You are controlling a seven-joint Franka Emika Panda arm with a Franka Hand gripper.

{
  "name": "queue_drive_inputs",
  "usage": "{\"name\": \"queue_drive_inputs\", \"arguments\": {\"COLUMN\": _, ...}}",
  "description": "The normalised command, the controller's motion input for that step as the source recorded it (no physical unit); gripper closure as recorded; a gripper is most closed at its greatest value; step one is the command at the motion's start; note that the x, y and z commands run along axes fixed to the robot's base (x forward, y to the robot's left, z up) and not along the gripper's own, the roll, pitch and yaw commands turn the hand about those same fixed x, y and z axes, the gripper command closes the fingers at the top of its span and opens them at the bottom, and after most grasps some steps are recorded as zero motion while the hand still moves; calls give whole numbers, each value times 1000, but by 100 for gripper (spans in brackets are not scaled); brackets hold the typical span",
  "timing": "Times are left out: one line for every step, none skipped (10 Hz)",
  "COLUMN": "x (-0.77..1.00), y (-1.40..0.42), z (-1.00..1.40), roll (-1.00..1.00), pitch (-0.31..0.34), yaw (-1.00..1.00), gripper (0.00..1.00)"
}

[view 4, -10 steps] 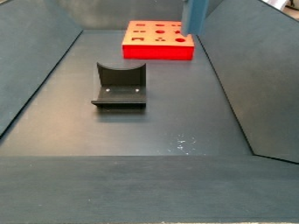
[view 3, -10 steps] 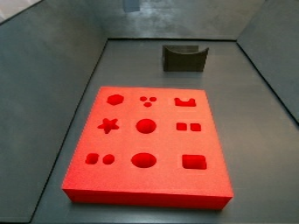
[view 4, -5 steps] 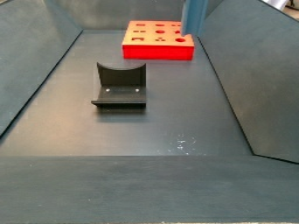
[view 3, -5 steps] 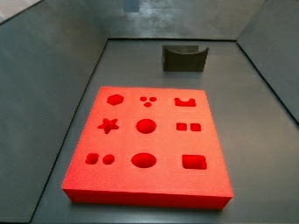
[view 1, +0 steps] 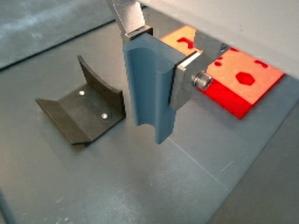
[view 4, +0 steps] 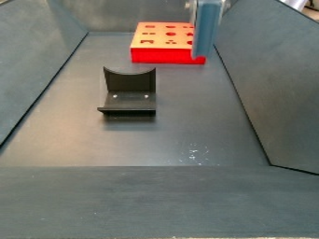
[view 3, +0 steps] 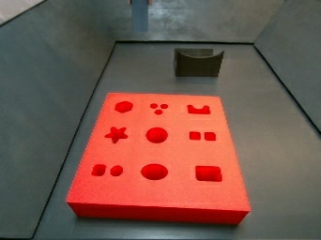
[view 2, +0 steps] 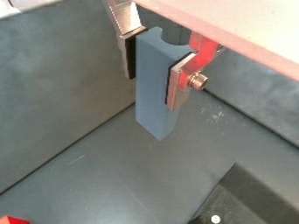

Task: Pick up the arch object. Move up. Place the arch object on the fixture. Regrasp the arch object. Rotate the arch object. Move to above the board. Insert the arch object.
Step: Rotate the arch object.

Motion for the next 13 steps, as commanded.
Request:
{"name": "queue_drive_inputs", "arguments": {"x": 11, "y": 18, "z": -1000, "roll": -13, "pitch": -47, "yaw": -59, "gripper": 100}}
{"name": "queue_drive_inputs", "arguments": {"x": 21, "y": 25, "z": -1000, "roll": 17, "pitch": -28, "yaw": -41, "gripper": 100}}
{"name": "queue_drive_inputs", "arguments": {"x": 24, "y": 27, "z": -1000, "roll": 28, "pitch": -21, "yaw": -34, "gripper": 100}}
{"name": "queue_drive_inputs", "arguments": {"x": 30, "y": 29, "z": -1000, "roll": 44, "pitch": -15, "yaw": -23, "gripper": 100}}
{"name": "queue_drive_inputs", "arguments": {"x": 35, "y": 29, "z": -1000, "roll": 67, "pitch": -18, "yaw": -10, "gripper": 100}}
{"name": "queue_drive_inputs", "arguments": {"x": 37, "y": 24, "z": -1000, "roll": 81, "pitch": -20, "yaw": -1, "gripper": 100}}
{"name": "queue_drive_inputs", "arguments": {"x": 40, "y": 21, "z": -1000, "roll": 89, "pitch": -22, "yaw": 5, "gripper": 100}}
{"name": "queue_drive_inputs", "arguments": {"x": 42, "y": 20, "z": -1000, "roll": 108, "pitch": -22, "yaw": 12, "gripper": 100}}
{"name": "queue_drive_inputs", "arguments": {"x": 43, "y": 15, "z": -948, "roll": 123, "pitch": -21, "yaw": 16, "gripper": 100}}
{"name": "queue_drive_inputs", "arguments": {"x": 40, "y": 11, "z": -858, "roll": 136, "pitch": -19, "yaw": 21, "gripper": 100}}
{"name": "queue_drive_inputs", "arguments": {"x": 41, "y": 7, "z": -770, "roll": 144, "pitch": -19, "yaw": 25, "gripper": 100}}
{"name": "queue_drive_inputs", "arguments": {"x": 42, "y": 9, "z": -660, "roll": 137, "pitch": -21, "yaw": 18, "gripper": 100}}
{"name": "queue_drive_inputs", "arguments": {"x": 41, "y": 10, "z": -582, "roll": 130, "pitch": -18, "yaw": 15, "gripper": 100}}
